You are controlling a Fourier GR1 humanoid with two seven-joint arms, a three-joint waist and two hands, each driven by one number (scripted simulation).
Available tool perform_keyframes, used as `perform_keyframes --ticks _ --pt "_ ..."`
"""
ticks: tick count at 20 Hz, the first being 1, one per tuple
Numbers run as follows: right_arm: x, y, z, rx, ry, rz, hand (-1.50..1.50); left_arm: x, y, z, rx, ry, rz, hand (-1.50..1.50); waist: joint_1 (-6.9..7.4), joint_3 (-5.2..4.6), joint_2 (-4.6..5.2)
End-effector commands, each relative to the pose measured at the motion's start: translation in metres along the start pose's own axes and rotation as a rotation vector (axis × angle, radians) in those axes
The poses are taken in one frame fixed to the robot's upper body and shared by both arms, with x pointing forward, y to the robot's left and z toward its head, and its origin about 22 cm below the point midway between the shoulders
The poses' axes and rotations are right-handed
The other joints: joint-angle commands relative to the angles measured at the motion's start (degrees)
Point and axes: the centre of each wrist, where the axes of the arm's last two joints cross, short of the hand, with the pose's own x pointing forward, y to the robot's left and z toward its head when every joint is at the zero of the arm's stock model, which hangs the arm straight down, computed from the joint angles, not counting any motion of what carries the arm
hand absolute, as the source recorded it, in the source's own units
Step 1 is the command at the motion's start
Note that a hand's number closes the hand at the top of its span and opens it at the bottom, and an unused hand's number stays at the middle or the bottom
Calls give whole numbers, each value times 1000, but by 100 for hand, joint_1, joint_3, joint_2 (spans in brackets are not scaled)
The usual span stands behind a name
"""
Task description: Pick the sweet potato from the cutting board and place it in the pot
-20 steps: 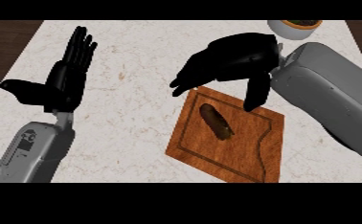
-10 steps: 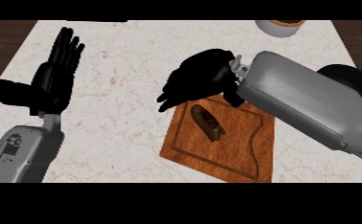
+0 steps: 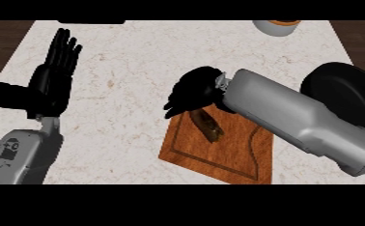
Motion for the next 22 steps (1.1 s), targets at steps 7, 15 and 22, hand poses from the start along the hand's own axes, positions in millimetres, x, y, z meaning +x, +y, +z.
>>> perform_keyframes --ticks 7,15,22 --pt "-7 26 -12 47 -101 -12 -150 7 5 2 -2 -17 0 0 -39 2 -12" --pt "-7 69 -34 32 -31 48 -150 -10 5 11 18 -13 -1 0 -34 1 -3" --pt "2 62 -48 51 2 31 -150 6 13 2 15 1 0 0 -70 1 -15"
